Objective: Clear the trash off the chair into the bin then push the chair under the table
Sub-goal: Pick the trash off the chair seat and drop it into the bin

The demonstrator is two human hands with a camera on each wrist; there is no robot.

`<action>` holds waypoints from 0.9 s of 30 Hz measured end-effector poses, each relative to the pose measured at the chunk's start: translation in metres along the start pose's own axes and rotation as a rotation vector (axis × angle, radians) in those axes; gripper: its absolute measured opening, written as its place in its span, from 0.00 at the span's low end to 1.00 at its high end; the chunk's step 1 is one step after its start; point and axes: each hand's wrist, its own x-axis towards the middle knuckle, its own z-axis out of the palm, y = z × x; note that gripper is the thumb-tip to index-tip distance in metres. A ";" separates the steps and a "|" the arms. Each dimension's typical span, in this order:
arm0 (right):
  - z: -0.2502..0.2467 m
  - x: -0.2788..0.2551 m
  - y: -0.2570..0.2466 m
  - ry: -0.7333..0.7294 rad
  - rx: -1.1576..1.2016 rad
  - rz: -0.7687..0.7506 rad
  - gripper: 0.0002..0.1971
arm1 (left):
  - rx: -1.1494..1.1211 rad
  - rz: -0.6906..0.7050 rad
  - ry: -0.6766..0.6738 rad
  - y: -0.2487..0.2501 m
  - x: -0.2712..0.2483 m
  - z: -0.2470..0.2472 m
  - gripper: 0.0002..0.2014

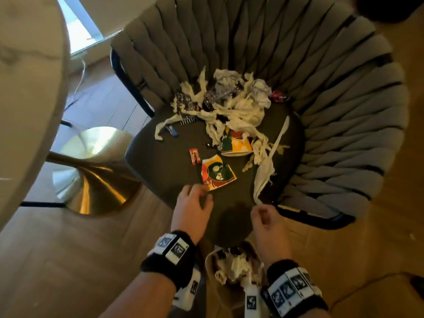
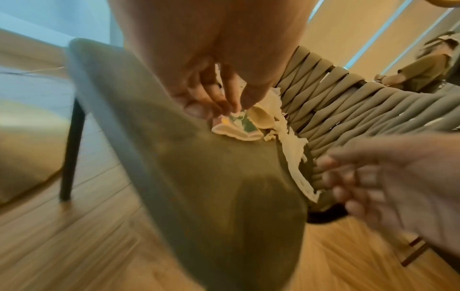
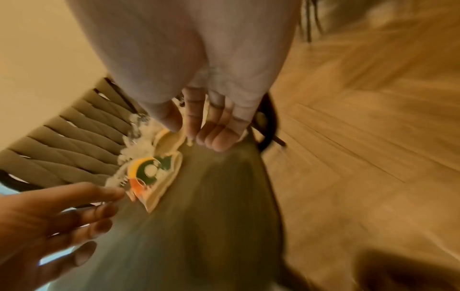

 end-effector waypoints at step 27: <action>0.027 0.200 -0.090 0.346 -0.514 -0.005 0.30 | 0.258 0.073 -0.090 -0.002 0.139 -0.015 0.24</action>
